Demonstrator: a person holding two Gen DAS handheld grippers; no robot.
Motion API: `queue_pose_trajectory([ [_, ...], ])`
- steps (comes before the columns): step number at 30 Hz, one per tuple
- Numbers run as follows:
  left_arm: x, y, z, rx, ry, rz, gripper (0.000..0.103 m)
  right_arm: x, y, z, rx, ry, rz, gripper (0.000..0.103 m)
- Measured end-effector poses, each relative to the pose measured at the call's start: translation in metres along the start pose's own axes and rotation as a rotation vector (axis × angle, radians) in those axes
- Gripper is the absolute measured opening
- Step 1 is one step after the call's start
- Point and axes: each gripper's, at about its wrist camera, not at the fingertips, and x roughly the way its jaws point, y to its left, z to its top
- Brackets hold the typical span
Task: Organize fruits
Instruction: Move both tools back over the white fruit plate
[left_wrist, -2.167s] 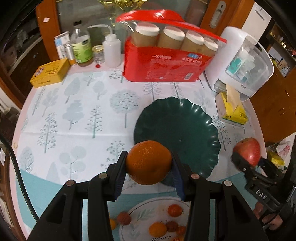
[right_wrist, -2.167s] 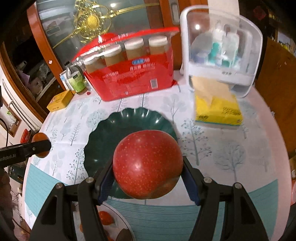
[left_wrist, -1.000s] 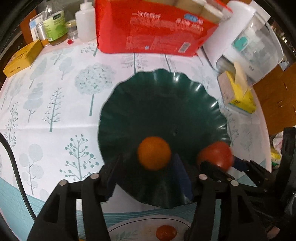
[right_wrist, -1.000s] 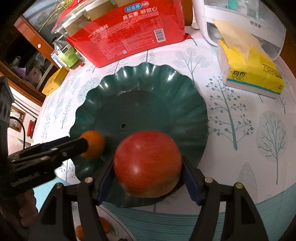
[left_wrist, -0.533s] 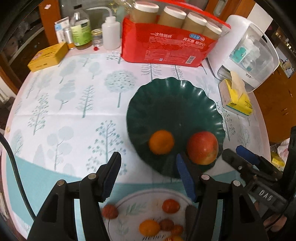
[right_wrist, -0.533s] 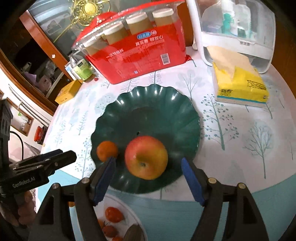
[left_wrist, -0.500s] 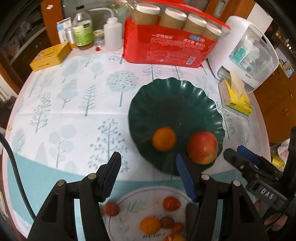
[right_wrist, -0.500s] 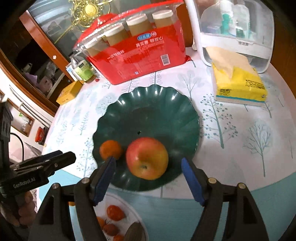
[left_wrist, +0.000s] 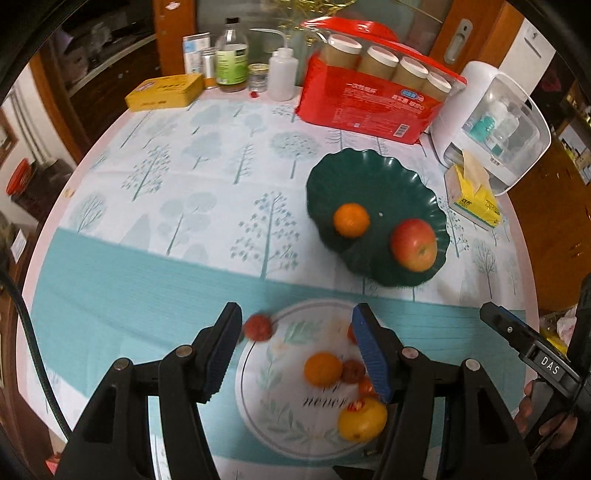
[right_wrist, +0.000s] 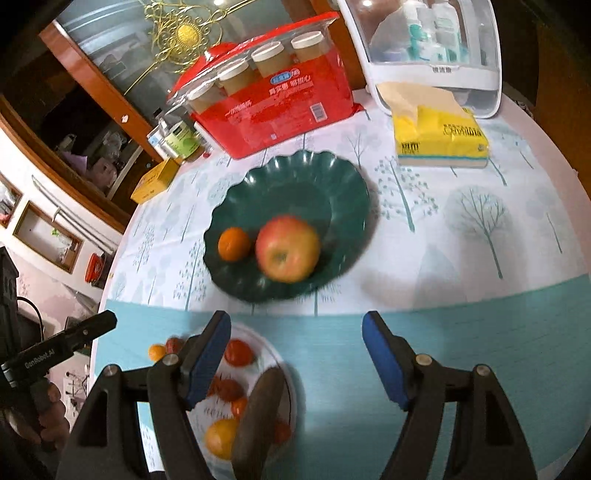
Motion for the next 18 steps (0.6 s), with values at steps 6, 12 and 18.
queue_pose_trajectory([
  [6,-0.013,0.020,-0.038,-0.046,0.002,0.021,0.061,-0.012,0.002,-0.030,-0.030,0.021,0.011,0.074],
  [12,-0.016,0.038,-0.066,-0.077,0.021,0.036,0.061,-0.014,0.006,-0.059,-0.021,0.059,0.043,0.074],
  [18,-0.015,0.055,-0.077,-0.062,0.028,0.035,0.061,-0.012,0.015,-0.089,0.023,0.094,0.078,0.074],
])
